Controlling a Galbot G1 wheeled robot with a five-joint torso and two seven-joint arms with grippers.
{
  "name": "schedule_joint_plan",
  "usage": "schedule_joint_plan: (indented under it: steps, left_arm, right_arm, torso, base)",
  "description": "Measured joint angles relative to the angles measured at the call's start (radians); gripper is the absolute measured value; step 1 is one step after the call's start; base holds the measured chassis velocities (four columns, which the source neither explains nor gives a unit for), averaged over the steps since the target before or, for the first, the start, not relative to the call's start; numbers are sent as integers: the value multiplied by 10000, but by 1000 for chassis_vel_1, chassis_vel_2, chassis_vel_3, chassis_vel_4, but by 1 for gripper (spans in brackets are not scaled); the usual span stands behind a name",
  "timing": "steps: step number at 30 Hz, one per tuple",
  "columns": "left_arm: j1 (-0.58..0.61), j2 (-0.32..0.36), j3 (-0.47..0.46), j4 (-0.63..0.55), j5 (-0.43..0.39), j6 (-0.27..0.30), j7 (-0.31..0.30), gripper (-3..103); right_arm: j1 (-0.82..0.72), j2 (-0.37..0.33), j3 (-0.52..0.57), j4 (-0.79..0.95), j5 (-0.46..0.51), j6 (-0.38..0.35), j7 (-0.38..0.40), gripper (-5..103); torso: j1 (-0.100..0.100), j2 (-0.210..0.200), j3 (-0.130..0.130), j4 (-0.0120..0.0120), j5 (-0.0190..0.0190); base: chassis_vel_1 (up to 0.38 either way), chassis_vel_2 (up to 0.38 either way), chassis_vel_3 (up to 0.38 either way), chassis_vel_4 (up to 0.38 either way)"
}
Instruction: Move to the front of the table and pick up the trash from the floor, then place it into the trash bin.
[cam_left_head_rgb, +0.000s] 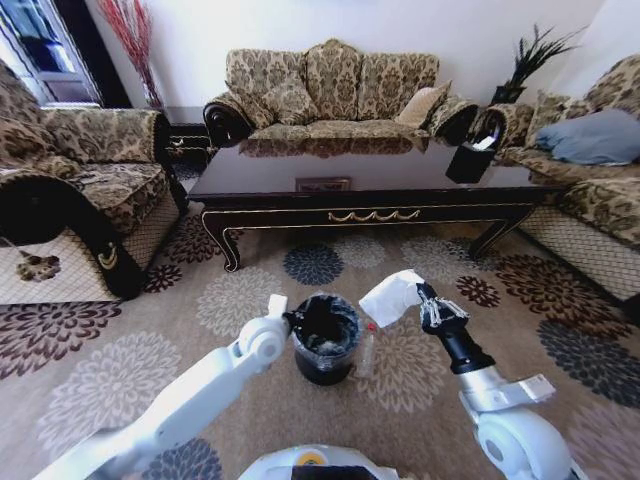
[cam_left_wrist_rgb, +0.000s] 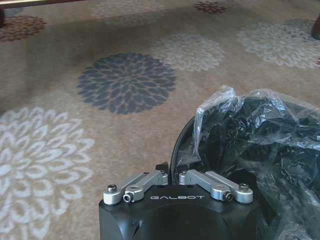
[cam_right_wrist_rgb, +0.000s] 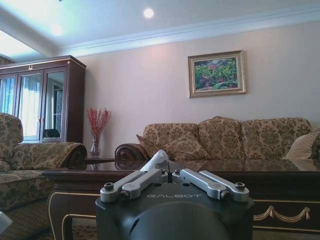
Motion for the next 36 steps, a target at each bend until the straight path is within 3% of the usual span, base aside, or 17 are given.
schedule_joint_plan:
  steps: [13, 27, 30, 34, 36]
  left_arm:
    - [-753, -846, 786, 534, -316, 0, -259, 4]
    - [-999, -615, 1054, 68, -584, 0, -423, 4]
    - [-825, -491, 1130, -116, -590, 0, -443, 4]
    - [-605, -420, 1098, -207, -546, 2, -441, 4]
    - [-462, -404, 966, -252, -520, 4, -441, 4]
  right_arm:
    - [-286, 232, -1055, -197, -796, 99, 20, 0]
    - [-170, 482, -1832, -910, -1567, 279, -16, -2]
    - [-208, 551, -1997, -1008, -1787, 312, -85, 14]
    - [-331, 614, -2078, -1065, -1997, 376, -232, 25]
    - [-394, 646, -2089, -1095, -2088, 413, -263, 36]
  torso:
    - [0, 0, 0, -5, -2]
    - [0, -1, 0, -2, -3]
    - [0, -1, 0, -2, -3]
    - [0, -1, 0, -2, -3]
    - [-1, -1, 0, -2, -3]
  base:
    - [0, 0, 0, 0]
    - [0, 0, 0, 0]
    - [0, 0, 0, 0]
    - [0, 0, 0, 0]
    - [0, 0, 0, 0]
